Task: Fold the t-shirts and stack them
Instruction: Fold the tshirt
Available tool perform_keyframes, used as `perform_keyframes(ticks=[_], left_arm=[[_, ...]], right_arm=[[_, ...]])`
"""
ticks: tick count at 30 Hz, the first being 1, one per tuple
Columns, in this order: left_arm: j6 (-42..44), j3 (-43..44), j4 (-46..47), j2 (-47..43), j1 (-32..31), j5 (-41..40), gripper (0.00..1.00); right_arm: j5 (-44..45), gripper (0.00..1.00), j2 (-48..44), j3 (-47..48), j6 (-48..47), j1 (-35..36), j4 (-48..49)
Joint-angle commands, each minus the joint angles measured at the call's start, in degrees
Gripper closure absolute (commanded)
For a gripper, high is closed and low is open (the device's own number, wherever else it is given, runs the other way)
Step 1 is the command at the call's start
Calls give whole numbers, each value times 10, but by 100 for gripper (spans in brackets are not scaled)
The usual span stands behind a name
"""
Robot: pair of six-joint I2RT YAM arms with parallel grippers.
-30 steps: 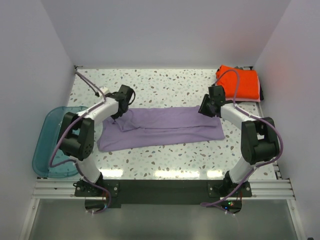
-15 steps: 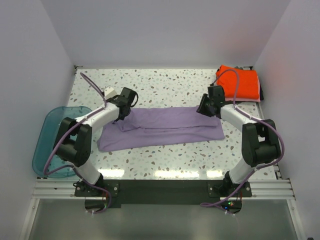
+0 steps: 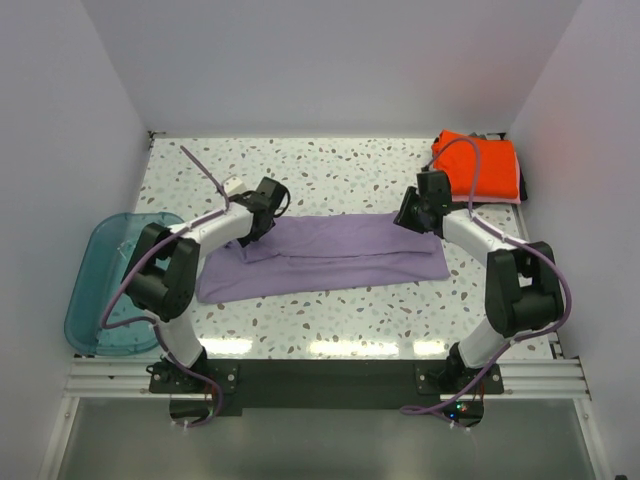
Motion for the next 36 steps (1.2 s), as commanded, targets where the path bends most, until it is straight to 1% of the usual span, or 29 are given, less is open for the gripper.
perform_keyframes(ticks=[1,7,8,10,13,14,16,17,19,24,30,35,36], left_arm=[[-9,16,1,1,-7,0,42],[-22,-3,-6,-1,-14,6,48],[-26,-5,-8,-3,-15,5,51],[-29,-16,-5,-6,-16,8,54],[-32,-26,-3,-12,-18,12,64],[-32,-30,-1,-16,-19,12,70],[-36,-39,-2,-20,-20,12,76],[-40,-42,-3,-27,-21,9,82],[-47,-56,-3,-45,-23,5,87],[-63,-92,1,-92,-42,-14,89],[-118,-173,17,-148,-72,-21,87],[-154,-220,30,-179,-101,-23,81],[-160,-235,37,-183,-104,-24,78]], right_arm=[[12,66,-26,-4,-6,2,13],[12,66,-29,-7,-5,2,15],[11,66,-30,-8,-6,2,14],[12,66,-32,-9,-5,2,14],[11,66,-35,-10,-4,2,13],[11,66,-35,-11,-4,2,12],[11,66,-38,-13,-3,2,12],[11,66,-40,-13,-4,2,13],[11,66,-42,-16,-3,2,12],[8,66,-46,-19,-4,2,13],[7,66,-48,-24,-4,3,17],[3,66,-48,-32,-8,4,22],[4,66,-49,-35,-8,4,24]])
